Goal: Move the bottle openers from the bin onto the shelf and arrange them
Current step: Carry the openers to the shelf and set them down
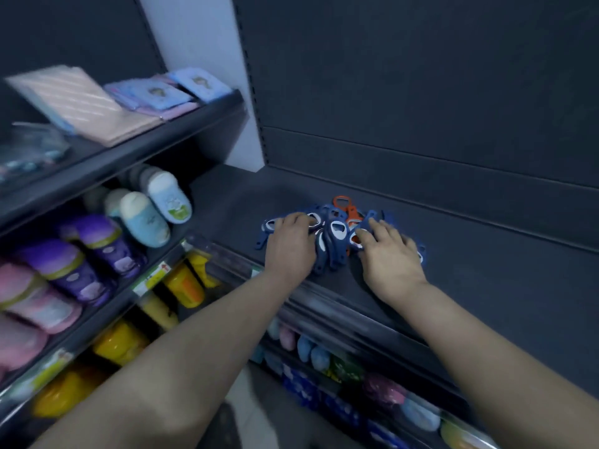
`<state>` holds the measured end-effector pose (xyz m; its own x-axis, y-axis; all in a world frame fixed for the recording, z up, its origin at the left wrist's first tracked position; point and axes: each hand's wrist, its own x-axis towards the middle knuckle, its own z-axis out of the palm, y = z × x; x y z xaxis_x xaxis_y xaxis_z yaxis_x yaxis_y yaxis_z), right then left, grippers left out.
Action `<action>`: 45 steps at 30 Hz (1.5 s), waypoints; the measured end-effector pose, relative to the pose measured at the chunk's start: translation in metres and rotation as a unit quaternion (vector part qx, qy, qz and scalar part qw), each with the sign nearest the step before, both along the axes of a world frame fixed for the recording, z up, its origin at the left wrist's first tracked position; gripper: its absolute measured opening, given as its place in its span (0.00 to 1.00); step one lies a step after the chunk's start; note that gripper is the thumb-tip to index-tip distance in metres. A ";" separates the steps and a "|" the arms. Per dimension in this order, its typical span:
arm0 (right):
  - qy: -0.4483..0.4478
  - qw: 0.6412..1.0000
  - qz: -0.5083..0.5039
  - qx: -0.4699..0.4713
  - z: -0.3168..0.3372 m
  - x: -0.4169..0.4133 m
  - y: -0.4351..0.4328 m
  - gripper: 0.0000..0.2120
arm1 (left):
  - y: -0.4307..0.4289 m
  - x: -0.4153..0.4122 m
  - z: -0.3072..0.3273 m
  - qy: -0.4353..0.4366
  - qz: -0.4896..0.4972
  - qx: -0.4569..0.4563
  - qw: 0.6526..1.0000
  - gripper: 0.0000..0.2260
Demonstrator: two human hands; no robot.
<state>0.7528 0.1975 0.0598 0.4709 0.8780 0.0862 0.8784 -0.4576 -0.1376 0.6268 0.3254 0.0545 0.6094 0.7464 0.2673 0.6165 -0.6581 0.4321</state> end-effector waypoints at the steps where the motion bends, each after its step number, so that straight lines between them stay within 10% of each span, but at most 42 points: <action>1: -0.012 1.000 0.026 0.003 0.002 -0.008 -0.003 0.22 | -0.007 -0.012 0.001 -0.010 0.017 -0.002 1.000 0.13; 10: -0.030 0.961 0.274 -0.011 -0.017 -0.108 -0.038 0.22 | -0.118 -0.164 -0.015 0.036 0.223 -0.106 0.968 0.10; 26: 0.022 0.829 0.557 -0.028 -0.031 -0.428 -0.075 0.16 | -0.296 -0.524 -0.035 0.107 0.587 -0.219 0.772 0.11; 39: 0.102 0.829 0.438 -0.332 -0.133 -0.599 -0.083 0.14 | -0.287 -0.680 -0.104 0.106 0.510 -0.357 0.776 0.14; 45: 0.184 0.837 0.378 -0.351 -0.173 -0.618 -0.074 0.38 | -0.274 -0.671 -0.131 0.111 0.507 -0.362 0.774 0.15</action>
